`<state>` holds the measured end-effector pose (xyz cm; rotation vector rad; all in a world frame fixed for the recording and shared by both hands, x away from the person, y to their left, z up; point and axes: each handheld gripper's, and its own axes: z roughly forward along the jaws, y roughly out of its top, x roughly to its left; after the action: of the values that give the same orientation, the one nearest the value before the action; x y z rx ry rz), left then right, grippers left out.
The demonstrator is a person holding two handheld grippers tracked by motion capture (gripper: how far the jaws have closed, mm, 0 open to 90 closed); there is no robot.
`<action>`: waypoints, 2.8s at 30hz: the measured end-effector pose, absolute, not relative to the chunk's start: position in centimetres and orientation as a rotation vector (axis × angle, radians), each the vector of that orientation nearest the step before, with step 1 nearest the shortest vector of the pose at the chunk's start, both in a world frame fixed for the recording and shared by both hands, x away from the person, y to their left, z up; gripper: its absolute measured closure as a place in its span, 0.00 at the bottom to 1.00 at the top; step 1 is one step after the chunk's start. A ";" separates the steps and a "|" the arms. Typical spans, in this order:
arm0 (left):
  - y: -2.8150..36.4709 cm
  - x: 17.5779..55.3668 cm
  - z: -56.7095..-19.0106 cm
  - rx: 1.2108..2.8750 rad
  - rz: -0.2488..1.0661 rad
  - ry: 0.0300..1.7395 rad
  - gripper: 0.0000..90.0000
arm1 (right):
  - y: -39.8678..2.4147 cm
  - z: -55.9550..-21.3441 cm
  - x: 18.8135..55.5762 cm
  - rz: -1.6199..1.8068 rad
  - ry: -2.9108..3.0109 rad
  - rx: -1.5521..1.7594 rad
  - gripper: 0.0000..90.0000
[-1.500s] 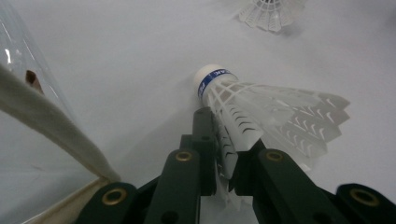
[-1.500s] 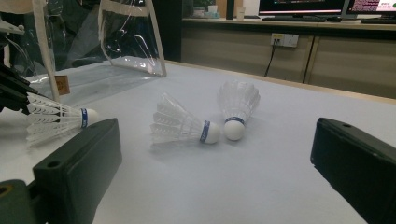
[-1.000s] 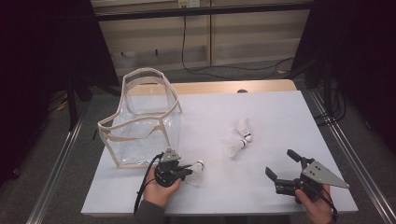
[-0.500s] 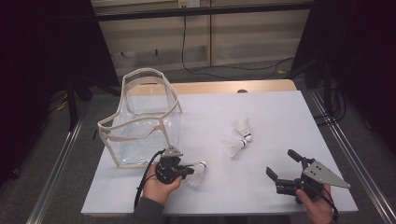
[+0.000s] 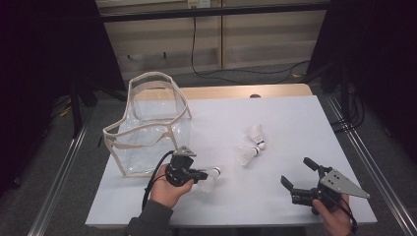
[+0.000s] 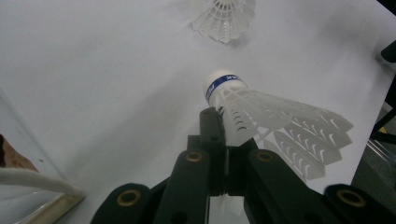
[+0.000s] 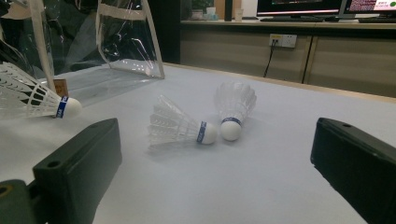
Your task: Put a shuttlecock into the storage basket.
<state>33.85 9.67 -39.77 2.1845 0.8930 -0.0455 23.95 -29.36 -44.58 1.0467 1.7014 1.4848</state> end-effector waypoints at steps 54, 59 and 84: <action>9.4 36.4 -32.1 2.264 -0.123 0.869 1.00 | -29.4 -44.5 24.0 1.490 1.700 1.044 0.02; 9.4 36.7 -31.5 2.276 -0.123 0.867 1.00 | -29.4 -44.5 23.9 1.488 1.702 1.042 0.02; 9.5 37.8 -28.7 2.265 -0.175 0.884 1.00 | -29.4 -44.5 23.9 1.488 1.699 1.042 0.02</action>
<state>37.82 9.45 -28.74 2.2647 0.8838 -0.1750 23.86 -29.38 -44.50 1.0418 1.6994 1.4879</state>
